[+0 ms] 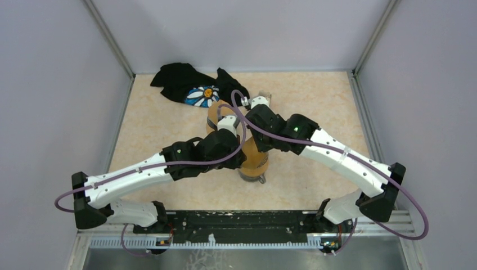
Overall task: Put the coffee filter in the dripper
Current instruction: Place the coffee filter in the coffee dripper.
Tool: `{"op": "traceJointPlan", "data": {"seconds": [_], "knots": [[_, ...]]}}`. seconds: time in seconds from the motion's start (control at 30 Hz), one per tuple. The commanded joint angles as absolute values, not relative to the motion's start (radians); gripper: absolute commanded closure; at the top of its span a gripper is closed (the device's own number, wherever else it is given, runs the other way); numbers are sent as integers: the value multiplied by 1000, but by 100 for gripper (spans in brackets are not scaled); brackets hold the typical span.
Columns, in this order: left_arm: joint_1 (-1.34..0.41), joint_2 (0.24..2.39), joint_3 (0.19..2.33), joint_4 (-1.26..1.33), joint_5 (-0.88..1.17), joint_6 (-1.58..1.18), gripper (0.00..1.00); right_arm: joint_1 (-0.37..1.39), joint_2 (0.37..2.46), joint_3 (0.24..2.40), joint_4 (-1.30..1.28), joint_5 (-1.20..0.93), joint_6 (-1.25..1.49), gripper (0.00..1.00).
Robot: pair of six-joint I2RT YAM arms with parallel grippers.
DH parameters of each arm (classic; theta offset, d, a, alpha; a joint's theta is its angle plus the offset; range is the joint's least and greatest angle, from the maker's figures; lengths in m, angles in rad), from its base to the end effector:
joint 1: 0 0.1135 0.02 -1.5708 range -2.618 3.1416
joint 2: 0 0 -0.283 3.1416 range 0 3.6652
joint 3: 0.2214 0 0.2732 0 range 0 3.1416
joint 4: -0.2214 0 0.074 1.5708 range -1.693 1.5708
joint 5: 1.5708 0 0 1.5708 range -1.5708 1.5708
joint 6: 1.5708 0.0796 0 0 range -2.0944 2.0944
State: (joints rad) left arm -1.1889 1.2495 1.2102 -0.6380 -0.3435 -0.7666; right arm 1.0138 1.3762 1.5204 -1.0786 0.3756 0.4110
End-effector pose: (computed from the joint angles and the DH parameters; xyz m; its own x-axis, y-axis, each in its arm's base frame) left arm 0.1424 -0.2827 0.3381 -0.7065 0.0065 -0.7077 0.3969 0.8316 -0.3885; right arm 0.1878 0.2464 0.3698 -0.6592 -0.3554 -0.6627 -0.4484 0.8932 -0.0330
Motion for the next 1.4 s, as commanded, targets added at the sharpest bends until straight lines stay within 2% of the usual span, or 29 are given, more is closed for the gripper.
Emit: {"op": "traceJointPlan", "data": {"seconds": [0.0,0.43,0.6,0.8,1.23,1.37], "knots": [[-1194,1234,1256,-660,-370,-748,100,986,1311,1481,-1032,351,386,92],[-1169,1244,1263,-671,-380,-744,100,955,1276,1438,-986,280,363,93],[-1145,1247,1251,-644,-345,-750,100,955,1269,1435,-985,259,364,79],[-1091,1240,1220,-588,-261,-775,100,954,1249,1432,-985,238,375,73],[-1039,1314,1261,-621,-192,-840,100,954,1229,1407,-997,250,423,71],[-1037,1341,1290,-684,-184,-850,100,954,1234,1413,-1042,303,420,77]]}}
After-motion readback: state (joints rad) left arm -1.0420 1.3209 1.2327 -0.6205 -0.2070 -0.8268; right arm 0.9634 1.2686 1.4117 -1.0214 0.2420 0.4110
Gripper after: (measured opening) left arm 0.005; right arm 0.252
